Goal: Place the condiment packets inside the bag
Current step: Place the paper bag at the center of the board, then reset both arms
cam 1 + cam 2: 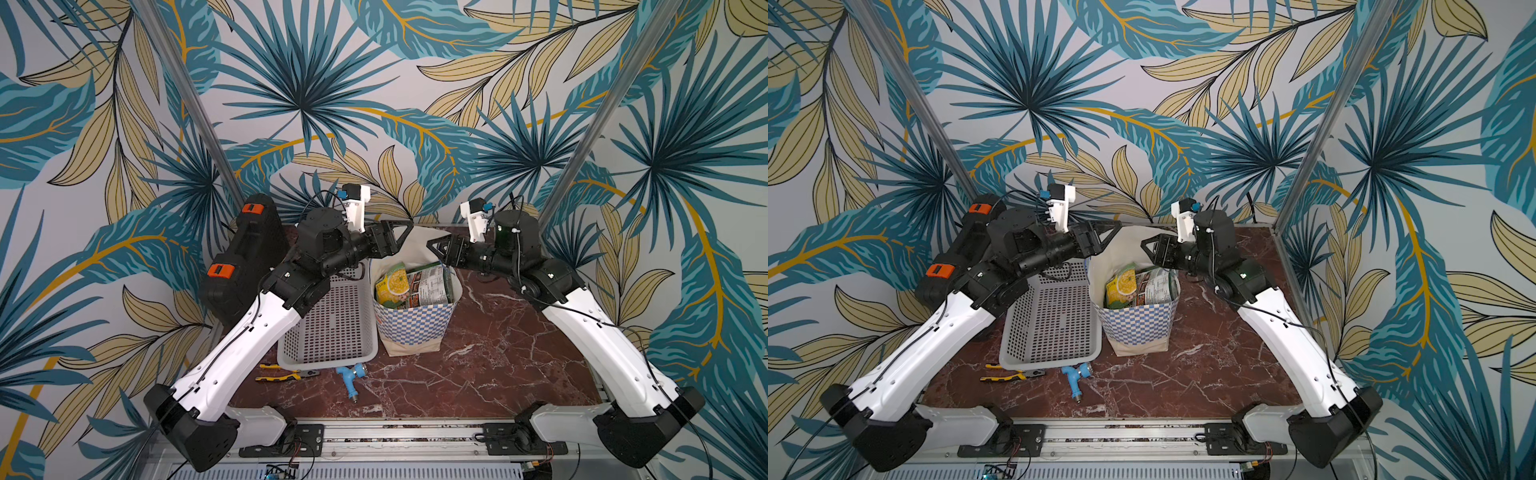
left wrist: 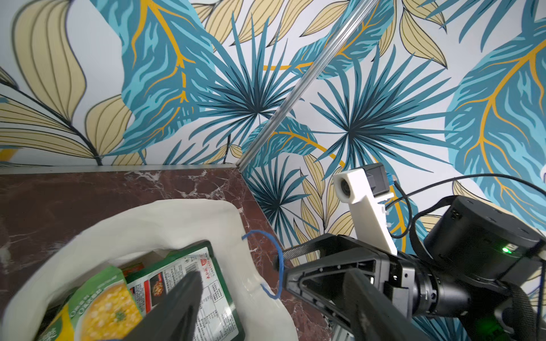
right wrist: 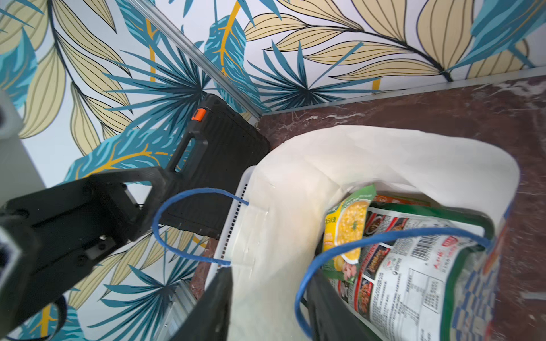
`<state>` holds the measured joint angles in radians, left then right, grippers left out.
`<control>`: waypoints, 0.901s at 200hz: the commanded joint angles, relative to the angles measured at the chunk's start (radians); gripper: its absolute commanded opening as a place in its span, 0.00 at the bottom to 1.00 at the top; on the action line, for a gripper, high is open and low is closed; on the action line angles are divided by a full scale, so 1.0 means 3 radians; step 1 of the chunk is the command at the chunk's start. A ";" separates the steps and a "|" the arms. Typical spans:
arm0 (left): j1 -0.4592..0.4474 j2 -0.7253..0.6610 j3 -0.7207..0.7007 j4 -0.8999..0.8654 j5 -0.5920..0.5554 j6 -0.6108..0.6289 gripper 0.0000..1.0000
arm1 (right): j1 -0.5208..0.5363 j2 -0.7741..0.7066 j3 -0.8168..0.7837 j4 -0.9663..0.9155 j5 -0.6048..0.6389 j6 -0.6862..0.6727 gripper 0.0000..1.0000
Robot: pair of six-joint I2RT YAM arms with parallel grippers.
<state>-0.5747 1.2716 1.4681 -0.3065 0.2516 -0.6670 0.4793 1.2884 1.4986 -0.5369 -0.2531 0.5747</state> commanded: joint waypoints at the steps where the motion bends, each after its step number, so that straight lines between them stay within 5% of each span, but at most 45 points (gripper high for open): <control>1: -0.0001 -0.0183 -0.0046 -0.0540 -0.0382 0.0160 1.00 | 0.0017 -0.0177 0.0017 -0.0327 0.0320 -0.0202 0.60; 70: -0.0002 -0.0536 -0.0103 -0.1250 -0.1074 0.0477 1.00 | 0.0017 -0.0520 -0.0125 -0.0714 0.0855 -0.0425 0.99; 180: -0.0002 -0.1582 -0.0811 -0.1627 -0.1734 0.0314 1.00 | 0.0017 -0.1705 -0.0986 -0.0578 0.2118 -0.0715 1.00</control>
<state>-0.5747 0.8639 1.3113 -0.7258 -0.1753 -0.5327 0.4801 0.8661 1.2930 -0.7471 0.2256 0.4084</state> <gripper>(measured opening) 0.999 0.994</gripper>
